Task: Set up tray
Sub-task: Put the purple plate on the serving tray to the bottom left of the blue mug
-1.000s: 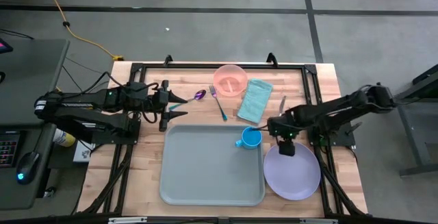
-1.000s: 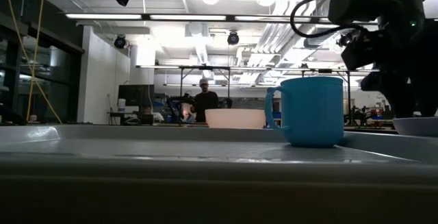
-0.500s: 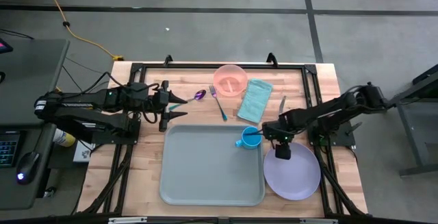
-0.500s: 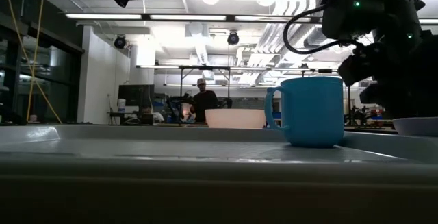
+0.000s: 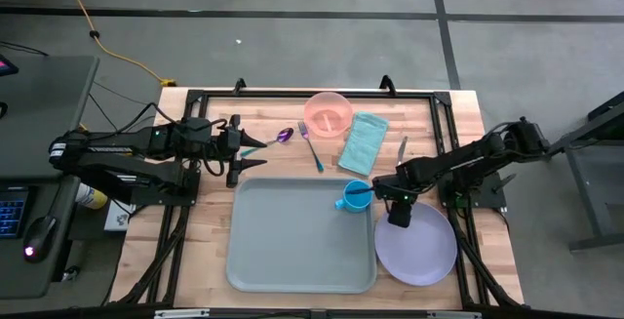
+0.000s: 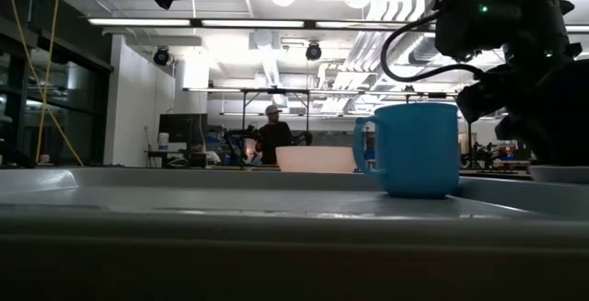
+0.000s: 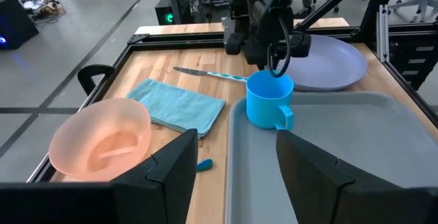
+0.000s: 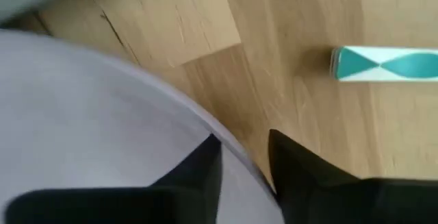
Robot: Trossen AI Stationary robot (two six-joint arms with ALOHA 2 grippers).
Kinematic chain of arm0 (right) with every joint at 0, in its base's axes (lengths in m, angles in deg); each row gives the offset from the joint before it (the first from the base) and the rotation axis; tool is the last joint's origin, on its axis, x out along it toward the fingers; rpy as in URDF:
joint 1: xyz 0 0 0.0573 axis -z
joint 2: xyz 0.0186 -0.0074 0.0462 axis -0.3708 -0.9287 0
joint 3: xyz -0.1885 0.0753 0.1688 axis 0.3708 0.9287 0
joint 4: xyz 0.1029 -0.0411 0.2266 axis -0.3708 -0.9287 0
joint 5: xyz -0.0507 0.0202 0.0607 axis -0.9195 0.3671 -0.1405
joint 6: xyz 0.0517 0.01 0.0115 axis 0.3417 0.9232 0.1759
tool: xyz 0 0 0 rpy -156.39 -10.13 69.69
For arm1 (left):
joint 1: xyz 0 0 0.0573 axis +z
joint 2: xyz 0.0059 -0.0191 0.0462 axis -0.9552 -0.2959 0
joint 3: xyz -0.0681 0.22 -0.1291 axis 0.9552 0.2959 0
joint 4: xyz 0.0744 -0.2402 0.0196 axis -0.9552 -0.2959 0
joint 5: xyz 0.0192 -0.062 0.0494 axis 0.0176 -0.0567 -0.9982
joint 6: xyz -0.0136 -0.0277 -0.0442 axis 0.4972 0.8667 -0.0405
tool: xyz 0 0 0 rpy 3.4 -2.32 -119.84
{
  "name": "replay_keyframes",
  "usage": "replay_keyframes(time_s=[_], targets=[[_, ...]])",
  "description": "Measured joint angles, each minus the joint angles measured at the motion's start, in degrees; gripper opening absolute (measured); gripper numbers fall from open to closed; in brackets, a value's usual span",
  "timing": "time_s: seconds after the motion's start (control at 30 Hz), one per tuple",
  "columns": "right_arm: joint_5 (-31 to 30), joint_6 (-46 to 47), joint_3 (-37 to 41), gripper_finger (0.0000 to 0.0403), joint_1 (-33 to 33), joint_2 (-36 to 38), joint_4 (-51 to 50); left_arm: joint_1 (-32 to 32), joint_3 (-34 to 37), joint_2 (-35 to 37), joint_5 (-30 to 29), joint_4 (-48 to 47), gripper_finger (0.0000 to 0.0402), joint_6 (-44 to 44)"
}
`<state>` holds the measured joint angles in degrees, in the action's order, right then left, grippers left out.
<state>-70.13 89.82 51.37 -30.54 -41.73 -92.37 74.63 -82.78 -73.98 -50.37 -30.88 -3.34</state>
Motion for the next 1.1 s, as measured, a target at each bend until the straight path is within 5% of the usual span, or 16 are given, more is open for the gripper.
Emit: replay_keyframes(time_s=[0.2, 0.63, 1.1], targets=[[1.71, 2.53, -0.05, 0.0009, -0.04, 0.09, -2.46, 0.0, 0.0, 0.0, 0.02, 0.0, 0.0227, -0.02], [3.97, 6.47, 0.0, 0.0, 0.03, 2.71, -4.23, 0.02, 0.0, 0.0, 0.63, 0.0, 0.0227, -0.04], [7.01, 13.18, -6.74, 0.0001, -0.02, 16.23, -9.39, 0.0, 0.02, 0.02, 0.98, 0.28, 0.0227, -0.02]])
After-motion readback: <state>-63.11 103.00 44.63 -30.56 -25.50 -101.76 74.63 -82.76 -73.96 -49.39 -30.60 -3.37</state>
